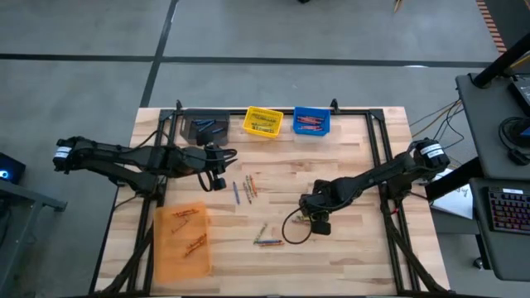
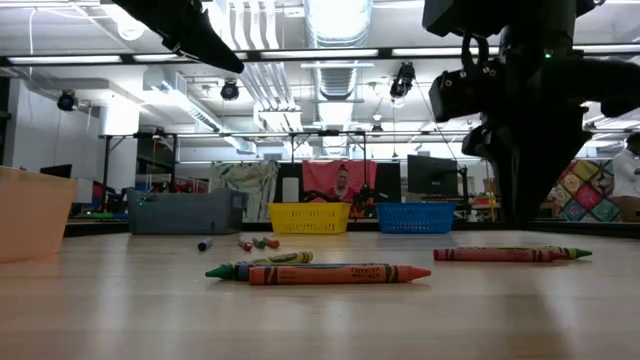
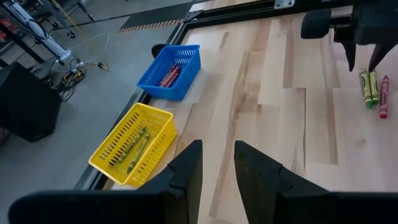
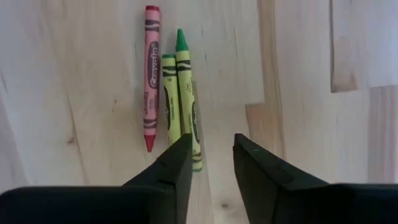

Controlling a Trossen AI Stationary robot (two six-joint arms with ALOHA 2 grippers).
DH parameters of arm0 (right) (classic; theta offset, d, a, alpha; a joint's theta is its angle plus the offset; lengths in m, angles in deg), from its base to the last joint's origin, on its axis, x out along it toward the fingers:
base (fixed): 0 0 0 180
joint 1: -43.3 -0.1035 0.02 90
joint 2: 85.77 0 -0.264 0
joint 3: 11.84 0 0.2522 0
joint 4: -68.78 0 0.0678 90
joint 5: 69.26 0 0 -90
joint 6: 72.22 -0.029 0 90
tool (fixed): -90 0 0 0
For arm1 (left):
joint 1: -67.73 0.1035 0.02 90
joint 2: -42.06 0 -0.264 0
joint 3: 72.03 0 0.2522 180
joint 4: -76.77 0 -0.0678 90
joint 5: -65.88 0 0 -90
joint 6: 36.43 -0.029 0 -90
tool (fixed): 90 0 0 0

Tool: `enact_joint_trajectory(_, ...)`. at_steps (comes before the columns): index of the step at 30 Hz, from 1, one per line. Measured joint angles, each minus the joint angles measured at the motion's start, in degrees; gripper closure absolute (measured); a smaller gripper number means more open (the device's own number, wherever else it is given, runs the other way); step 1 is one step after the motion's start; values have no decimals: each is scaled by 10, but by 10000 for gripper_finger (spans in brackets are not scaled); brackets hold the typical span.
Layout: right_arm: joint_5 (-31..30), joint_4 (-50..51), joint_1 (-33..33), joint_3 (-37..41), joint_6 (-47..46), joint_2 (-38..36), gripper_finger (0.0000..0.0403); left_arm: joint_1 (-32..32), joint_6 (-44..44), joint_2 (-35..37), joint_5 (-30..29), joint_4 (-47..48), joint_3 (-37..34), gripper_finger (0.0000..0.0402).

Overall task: Sort crayons
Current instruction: Put the green crayon into the yellow bin

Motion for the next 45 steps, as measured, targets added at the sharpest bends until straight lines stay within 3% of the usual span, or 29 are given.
enact_joint_trajectory(7,0,-9,0,-1,7,24,269,0,0,0,0,0,0,326)
enact_joint_trajectory(29,-31,-35,10,0,64,59,279,1,-2,-85,-5,-10,0,326)
enact_joint_trajectory(38,-26,-46,19,-1,108,78,317,1,-1,-91,-5,-14,0,326)
enact_joint_trajectory(45,-25,-47,26,-1,109,78,387,1,0,-84,-5,-16,0,326)
